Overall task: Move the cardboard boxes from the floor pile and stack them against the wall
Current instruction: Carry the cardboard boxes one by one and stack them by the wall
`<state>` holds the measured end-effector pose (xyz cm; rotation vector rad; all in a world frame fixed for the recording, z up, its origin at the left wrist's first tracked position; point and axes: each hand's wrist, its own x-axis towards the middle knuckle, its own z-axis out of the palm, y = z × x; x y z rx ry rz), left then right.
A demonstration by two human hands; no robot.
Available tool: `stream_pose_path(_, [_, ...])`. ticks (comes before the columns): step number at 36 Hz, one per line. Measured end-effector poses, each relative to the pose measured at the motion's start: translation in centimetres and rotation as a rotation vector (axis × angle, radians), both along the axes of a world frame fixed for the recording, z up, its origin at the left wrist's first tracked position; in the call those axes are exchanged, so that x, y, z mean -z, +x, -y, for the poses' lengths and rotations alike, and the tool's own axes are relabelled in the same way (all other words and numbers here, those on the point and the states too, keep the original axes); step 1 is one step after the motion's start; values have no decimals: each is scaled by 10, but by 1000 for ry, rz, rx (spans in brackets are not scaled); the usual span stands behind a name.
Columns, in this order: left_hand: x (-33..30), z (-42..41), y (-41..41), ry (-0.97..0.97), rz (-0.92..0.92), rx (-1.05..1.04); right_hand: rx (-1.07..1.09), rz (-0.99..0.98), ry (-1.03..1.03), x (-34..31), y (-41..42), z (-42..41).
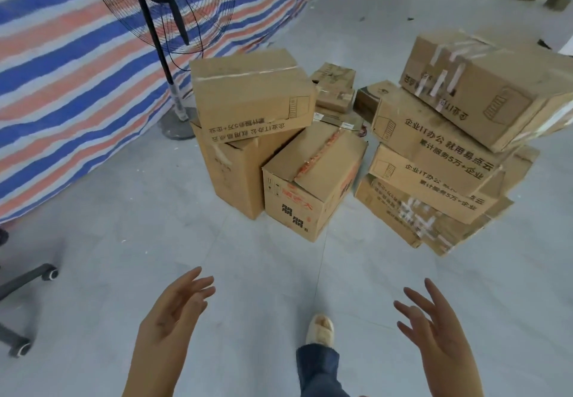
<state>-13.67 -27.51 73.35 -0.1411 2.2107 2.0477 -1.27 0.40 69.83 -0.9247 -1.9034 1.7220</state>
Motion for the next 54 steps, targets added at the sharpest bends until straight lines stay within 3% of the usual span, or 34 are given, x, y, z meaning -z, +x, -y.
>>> stream_pose_path(13, [-10, -131, -171, -6, -14, -69, -199, -26, 86, -25, -231, -144])
stream_pose_path(22, [1, -132, -291, -29, 17, -146, -293, 20, 113, -8, -378, -154])
stream_pose_path(30, [3, -113, -445, -138, -13, -95, -174, -29, -147, -17, -503, -144])
stream_pose_path(35, [2, -110, -539, -234, -17, -47, -141, -18, -145, -27, -565, -158])
stream_pose_path(45, [54, -122, -668, -339, 158, -240, -193, 173, 42, -1, -693, -236])
stream_pose_path(48, [73, -130, -689, -303, 291, -282, -211, 273, 147, 20, -738, -257])
stream_pose_path(52, [97, -139, -701, -168, 423, -271, -257, 487, 59, 48, -782, -274])
stream_pose_path(54, [104, -141, -704, -116, 457, -323, -341, 579, 31, 94, -791, -311])
